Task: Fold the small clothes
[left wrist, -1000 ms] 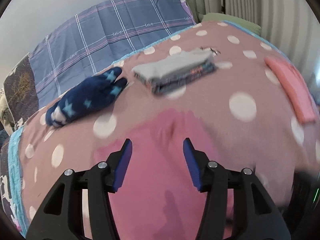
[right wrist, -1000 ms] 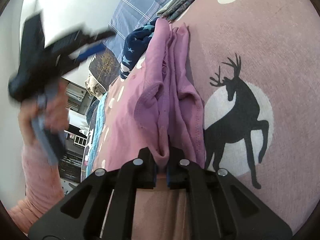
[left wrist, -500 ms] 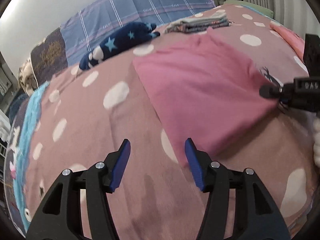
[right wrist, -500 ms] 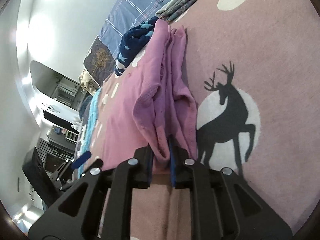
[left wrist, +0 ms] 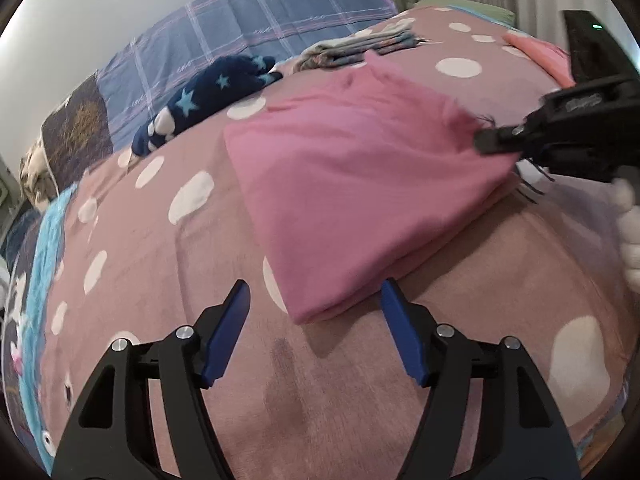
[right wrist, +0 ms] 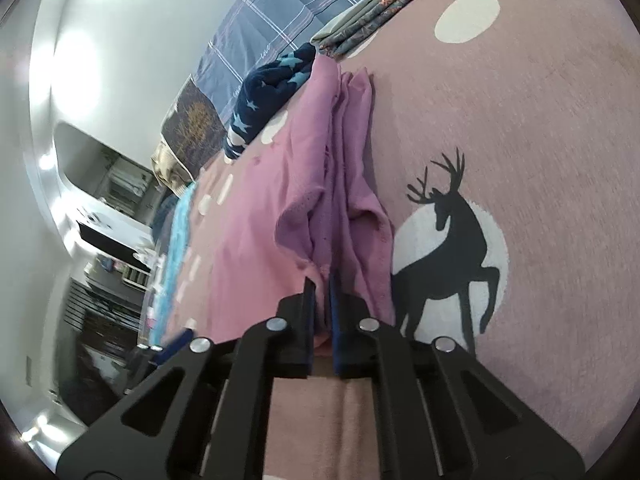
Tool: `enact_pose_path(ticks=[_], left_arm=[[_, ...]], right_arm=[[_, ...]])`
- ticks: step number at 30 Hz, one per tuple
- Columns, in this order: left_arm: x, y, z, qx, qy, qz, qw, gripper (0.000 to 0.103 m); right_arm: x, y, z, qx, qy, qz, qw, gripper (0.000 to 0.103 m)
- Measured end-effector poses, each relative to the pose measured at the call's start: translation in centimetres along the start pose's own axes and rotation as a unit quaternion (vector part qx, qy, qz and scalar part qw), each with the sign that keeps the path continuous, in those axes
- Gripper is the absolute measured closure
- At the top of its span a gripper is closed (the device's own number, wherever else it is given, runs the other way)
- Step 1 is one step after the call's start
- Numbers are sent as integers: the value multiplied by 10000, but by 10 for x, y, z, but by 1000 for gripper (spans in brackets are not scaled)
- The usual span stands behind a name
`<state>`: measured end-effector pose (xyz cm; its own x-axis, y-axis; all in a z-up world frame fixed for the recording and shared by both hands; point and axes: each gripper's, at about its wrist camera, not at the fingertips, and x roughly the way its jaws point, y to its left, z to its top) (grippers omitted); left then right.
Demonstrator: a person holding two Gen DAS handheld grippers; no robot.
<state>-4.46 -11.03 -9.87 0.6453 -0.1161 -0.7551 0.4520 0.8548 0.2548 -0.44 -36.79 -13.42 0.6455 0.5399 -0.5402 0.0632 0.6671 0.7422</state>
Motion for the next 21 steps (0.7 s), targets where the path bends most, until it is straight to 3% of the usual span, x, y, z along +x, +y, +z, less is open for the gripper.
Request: enact_pose_path(ticks=[5, 8, 10, 15, 21], left_arm=[[1, 7, 4, -242, -56, 4, 9997, 35], [4, 6, 1, -147, -29, 178, 9997, 35], [5, 12, -3, -200, -6, 228, 9995, 35], [2, 38, -15, -716, 97, 173, 9972, 33], [-3, 54, -20, -1091, 142, 89, 9939, 33]], right_arm=[[-22, 9, 9, 268, -277, 796, 9961, 98], [-28, 11, 12, 165, -423, 557, 9974, 98], [-23, 3, 8, 282, -297, 463, 9981, 98], [-10, -16, -5, 443, -22, 122, 9989, 98], [-15, -23, -5, 390, -28, -154, 9991, 96]])
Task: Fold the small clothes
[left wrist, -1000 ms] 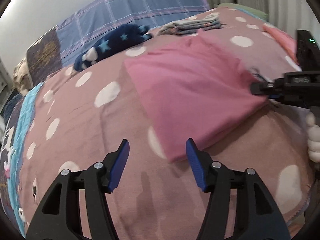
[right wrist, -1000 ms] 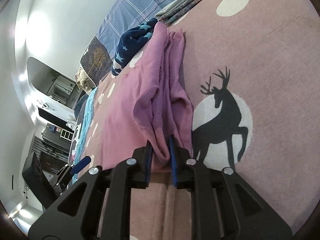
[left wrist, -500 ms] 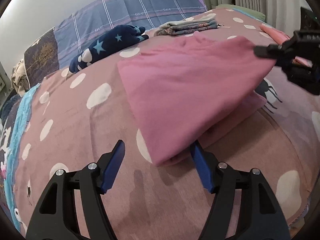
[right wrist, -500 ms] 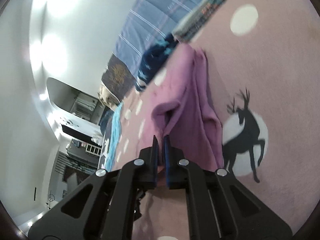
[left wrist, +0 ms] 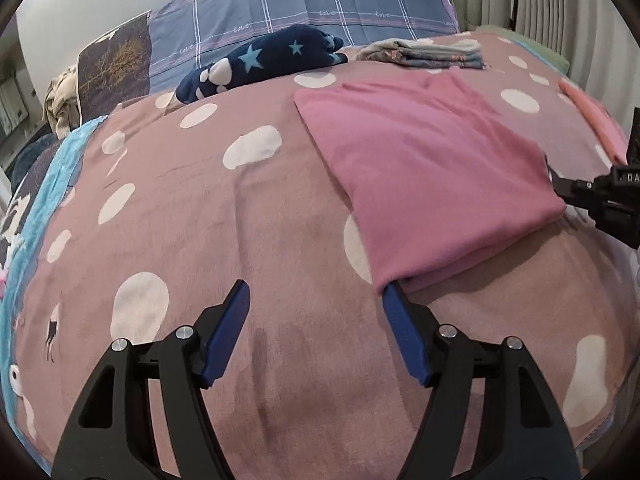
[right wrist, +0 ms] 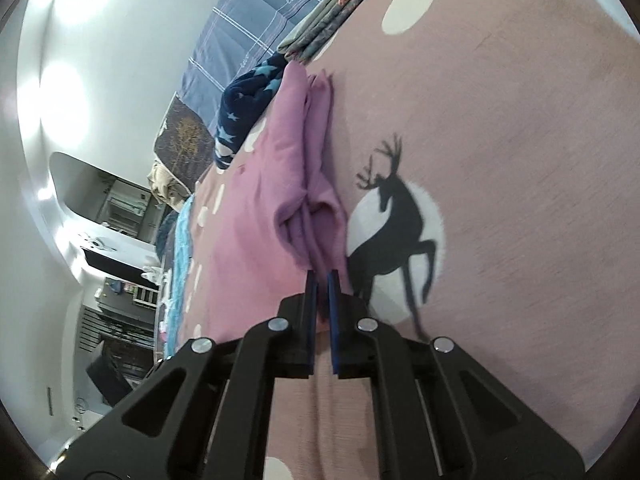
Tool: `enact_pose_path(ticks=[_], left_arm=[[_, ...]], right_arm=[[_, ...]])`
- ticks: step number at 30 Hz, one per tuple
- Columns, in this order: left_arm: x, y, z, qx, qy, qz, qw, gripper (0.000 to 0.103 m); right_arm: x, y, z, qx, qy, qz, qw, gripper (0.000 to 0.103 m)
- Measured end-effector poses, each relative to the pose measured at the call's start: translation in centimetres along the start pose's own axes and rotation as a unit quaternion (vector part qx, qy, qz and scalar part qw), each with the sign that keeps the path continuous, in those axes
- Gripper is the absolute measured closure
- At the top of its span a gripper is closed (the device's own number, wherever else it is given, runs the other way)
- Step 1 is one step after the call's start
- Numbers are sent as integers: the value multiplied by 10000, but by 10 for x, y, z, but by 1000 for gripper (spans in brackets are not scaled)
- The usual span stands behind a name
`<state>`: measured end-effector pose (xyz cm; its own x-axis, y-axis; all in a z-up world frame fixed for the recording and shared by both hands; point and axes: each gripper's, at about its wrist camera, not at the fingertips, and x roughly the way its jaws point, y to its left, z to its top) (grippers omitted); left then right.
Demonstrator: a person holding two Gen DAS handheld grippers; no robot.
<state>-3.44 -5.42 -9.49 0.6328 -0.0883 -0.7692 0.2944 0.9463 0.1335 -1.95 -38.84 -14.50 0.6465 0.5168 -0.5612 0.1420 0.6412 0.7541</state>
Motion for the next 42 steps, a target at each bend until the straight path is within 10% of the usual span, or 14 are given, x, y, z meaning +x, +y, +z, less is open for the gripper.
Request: enact_pose_path(ticks=[5, 7, 11, 13, 14, 15, 17, 21, 25, 28, 31, 33, 42], left_arm=[[0, -13, 3, 145, -102, -124, 9998, 33], [1, -15, 6, 156, -100, -195, 9996, 33], [6, -10, 4, 86, -11, -127, 9999, 33], [7, -2, -1, -27, 73, -153, 9999, 33], [6, 1, -3, -59, 101, -212, 9997, 33], [4, 7, -6, -135, 141, -306, 9993, 33], [-5, 20, -8, -328, 108, -590, 9977, 33], [-30, 49, 7, -1031, -270, -2004, 9739, 57], [-16, 41, 34, -1046, -580, -2237, 9673, 80], [23, 16, 41, -838, -188, -2273, 9700, 80], [51, -12, 26, -186, -113, -1700, 9852, 79], [46, -13, 26, -90, -183, -1825, 9830, 70], [45, -17, 18, 104, -253, -1975, 9799, 54]], right_arm=[[-14, 28, 5, -620, -266, -136, 9976, 84], [-12, 49, 9, -939, -275, 125, 9951, 65], [17, 79, 14, -1476, 172, 711, 9863, 64], [42, 72, 19, -1406, 302, -52, 9896, 72], [51, 65, 21, -1399, 282, -595, 9880, 103], [58, 53, 23, -1402, 265, -1006, 9846, 103], [54, 36, 24, -1062, 241, -645, 9920, 103], [34, 48, 20, -1441, 41, -758, 9866, 85], [19, 62, 27, -1515, -129, -236, 9881, 79], [27, 67, 29, -1574, -13, -80, 9875, 78], [47, 54, 26, -1703, 198, -1235, 9774, 99], [46, 47, 24, -1704, 173, -1183, 9781, 99], [35, 77, 99, -1801, -369, -990, 9780, 61]])
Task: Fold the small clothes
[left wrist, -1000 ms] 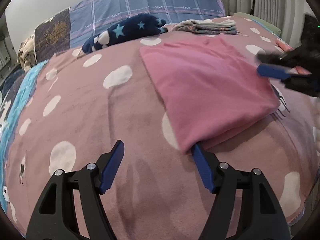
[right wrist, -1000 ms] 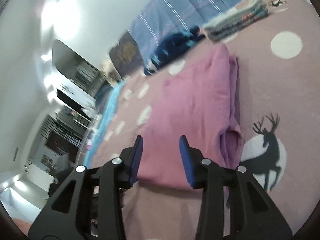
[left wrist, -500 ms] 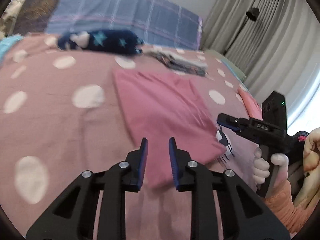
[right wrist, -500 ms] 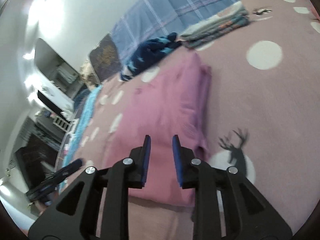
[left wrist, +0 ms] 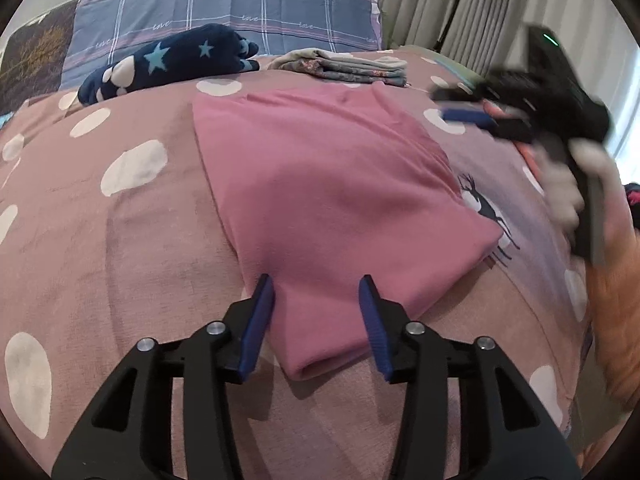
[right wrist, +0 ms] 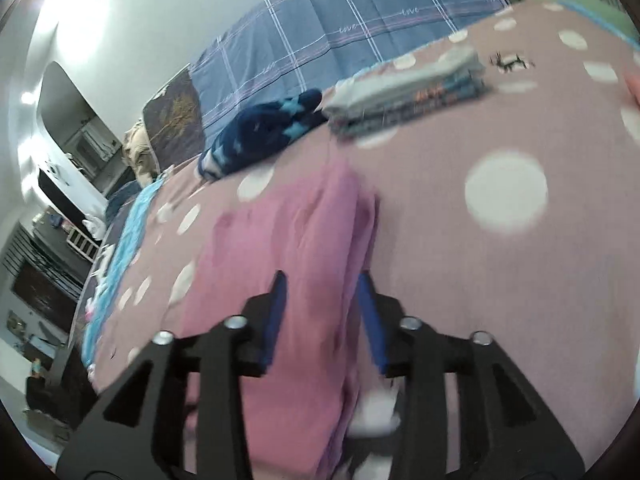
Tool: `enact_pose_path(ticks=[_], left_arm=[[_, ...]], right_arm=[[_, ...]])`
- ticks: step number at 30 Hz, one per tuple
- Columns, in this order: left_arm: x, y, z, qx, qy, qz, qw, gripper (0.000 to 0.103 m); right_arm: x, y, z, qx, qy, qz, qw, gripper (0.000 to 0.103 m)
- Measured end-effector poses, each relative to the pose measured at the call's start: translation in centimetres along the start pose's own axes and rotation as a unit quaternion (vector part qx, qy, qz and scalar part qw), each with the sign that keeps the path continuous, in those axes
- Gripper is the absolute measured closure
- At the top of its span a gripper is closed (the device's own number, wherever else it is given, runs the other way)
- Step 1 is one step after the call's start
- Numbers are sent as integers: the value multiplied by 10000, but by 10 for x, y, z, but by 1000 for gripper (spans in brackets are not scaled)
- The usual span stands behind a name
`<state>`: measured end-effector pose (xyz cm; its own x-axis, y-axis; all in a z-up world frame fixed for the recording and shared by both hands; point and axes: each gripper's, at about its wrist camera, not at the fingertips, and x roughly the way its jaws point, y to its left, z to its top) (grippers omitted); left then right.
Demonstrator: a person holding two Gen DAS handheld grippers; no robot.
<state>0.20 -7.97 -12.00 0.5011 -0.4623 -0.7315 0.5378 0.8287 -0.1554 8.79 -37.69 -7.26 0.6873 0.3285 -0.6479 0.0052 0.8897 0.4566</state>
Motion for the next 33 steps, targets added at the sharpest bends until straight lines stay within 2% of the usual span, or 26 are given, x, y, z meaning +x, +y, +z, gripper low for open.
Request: enact_pose_path(ticks=[4, 7, 8, 9, 10, 13, 14, 15, 16, 19, 20, 21, 22, 23, 25, 26, 27, 29, 31, 32, 33], left_arm=[[1, -2, -1, 83, -7, 23, 10000, 50], [2, -3, 0, 124, 0, 62, 9999, 50], [2, -4, 0, 146, 0, 87, 9999, 50], [3, -5, 0, 163, -1, 108, 9998, 50], [2, -6, 0, 187, -4, 133, 9997, 50], [3, -5, 0, 192, -8, 71, 9998, 45], [3, -4, 0, 180, -8, 1, 9998, 43], [3, -3, 0, 157, -3, -75, 9998, 42], [3, -3, 1, 154, 2, -84, 9998, 42], [5, -9, 0, 269, 2, 56, 9996, 41], [5, -12, -1, 332, -9, 139, 9994, 41], [5, -14, -1, 369, -15, 199, 9991, 41], [5, -15, -1, 390, -18, 236, 9990, 40], [5, -16, -1, 411, -16, 275, 9988, 40], [5, -18, -1, 456, -7, 342, 9984, 40], [5, -18, 0, 463, -8, 355, 9983, 40], [5, -18, 0, 461, -11, 365, 9983, 40], [3, -18, 1, 438, -26, 437, 9981, 40], [-1, -16, 2, 328, -25, 503, 9982, 40], [-5, -15, 1, 234, -22, 490, 9985, 40], [-9, -12, 3, 134, -25, 452, 9989, 41]], right_arm=[[38, -8, 35, -27, 108, -400, 9991, 60], [67, -7, 44, -185, 279, -542, 9980, 61], [75, -9, 46, -201, 350, -507, 9979, 87], [80, -6, 48, -263, 411, -427, 9979, 98], [77, -3, 49, -350, 359, -364, 9981, 98], [39, 17, 52, -723, -448, 121, 9963, 99], [30, 18, 53, -784, -681, 174, 9944, 99], [31, 15, 54, -805, -729, 127, 9940, 99], [40, 9, 56, -786, -638, 15, 9949, 98], [92, -23, 52, -519, 161, -441, 9975, 94], [102, -29, 48, -474, 308, -559, 9968, 94], [97, -32, 45, -403, 186, -490, 9978, 94], [89, -32, 44, -328, 81, -450, 9984, 86], [79, -32, 44, -245, -34, -431, 9988, 84], [54, -24, 44, -226, -237, -469, 9984, 84], [44, -18, 41, -278, -297, -432, 9982, 84], [29, -7, 35, -373, -341, -210, 9985, 84], [16, 16, 17, -670, -134, 362, 9970, 84], [16, 36, -7, -1002, 155, 704, 9924, 84], [18, 40, -14, -1082, 259, 737, 9911, 84], [26, 45, -28, -1273, 454, 583, 9891, 82]])
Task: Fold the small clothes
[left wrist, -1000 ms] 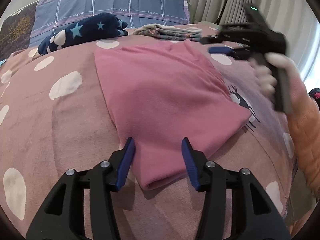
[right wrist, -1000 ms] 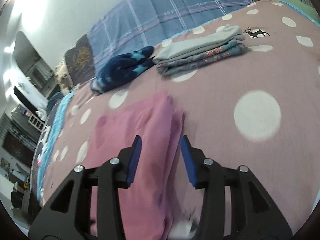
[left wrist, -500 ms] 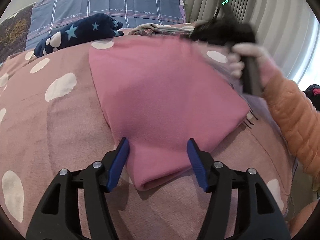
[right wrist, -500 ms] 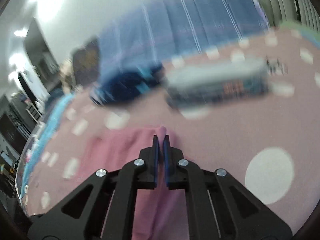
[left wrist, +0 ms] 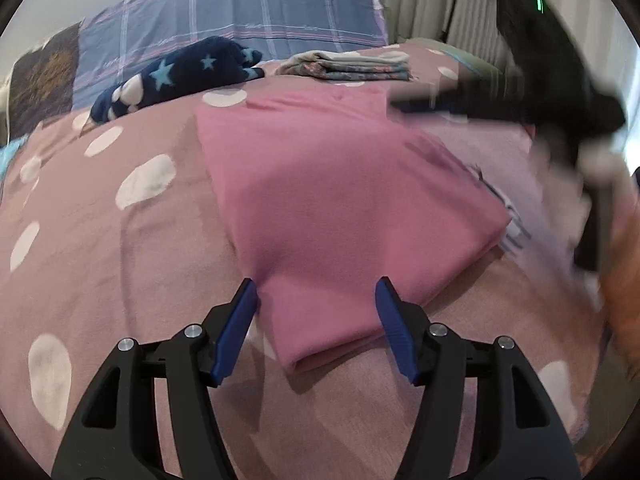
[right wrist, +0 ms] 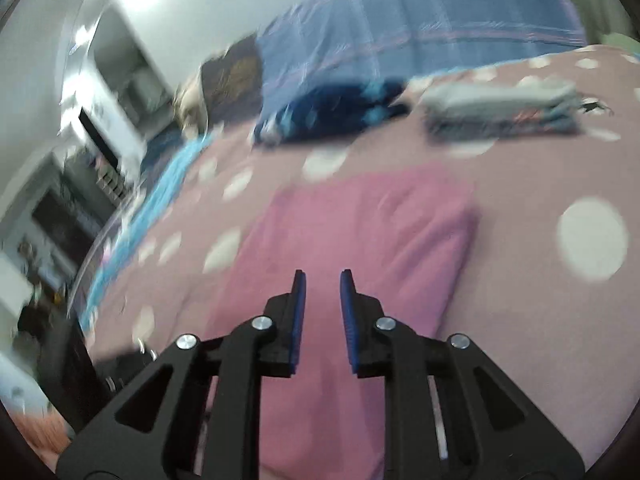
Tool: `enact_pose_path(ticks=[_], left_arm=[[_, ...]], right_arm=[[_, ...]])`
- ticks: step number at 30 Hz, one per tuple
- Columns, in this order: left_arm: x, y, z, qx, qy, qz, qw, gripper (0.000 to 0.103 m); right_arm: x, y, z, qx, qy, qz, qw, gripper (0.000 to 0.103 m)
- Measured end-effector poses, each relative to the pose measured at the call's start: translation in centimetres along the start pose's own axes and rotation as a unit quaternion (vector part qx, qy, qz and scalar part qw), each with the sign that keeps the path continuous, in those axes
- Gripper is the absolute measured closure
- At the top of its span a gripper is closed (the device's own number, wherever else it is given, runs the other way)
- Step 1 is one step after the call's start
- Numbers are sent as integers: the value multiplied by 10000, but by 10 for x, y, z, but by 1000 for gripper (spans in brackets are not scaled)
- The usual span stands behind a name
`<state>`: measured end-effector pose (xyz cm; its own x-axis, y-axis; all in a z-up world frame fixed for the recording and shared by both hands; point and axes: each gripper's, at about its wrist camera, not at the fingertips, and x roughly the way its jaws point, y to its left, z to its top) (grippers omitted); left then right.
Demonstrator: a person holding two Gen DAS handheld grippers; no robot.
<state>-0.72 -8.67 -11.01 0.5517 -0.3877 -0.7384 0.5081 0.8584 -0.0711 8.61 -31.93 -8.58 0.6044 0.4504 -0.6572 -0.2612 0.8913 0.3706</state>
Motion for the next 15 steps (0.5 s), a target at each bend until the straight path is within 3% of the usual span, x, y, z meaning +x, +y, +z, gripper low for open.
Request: enact_pose_path(ticks=[2, 8, 11, 14, 15], left_arm=[[-14, 9, 5, -216, -135, -117, 9996, 44], [-15, 31, 51, -592, -548, 265, 9964, 50], [6, 29, 48, -548, -309, 224, 9978, 49], [41, 21, 24, -132, 188, 565, 9981, 38], [38, 22, 23, -161, 116, 531, 9984, 38]], right_arm=[[22, 2, -16, -282, 295, -753, 9963, 85], [-3, 7, -28, 311, -72, -912, 9953, 84], [-27, 23, -50, 198, -281, -574, 9978, 84], [-11, 21, -82, 59, 335, -945, 9949, 85], [-11, 18, -91, -63, 141, -901, 9958, 85]])
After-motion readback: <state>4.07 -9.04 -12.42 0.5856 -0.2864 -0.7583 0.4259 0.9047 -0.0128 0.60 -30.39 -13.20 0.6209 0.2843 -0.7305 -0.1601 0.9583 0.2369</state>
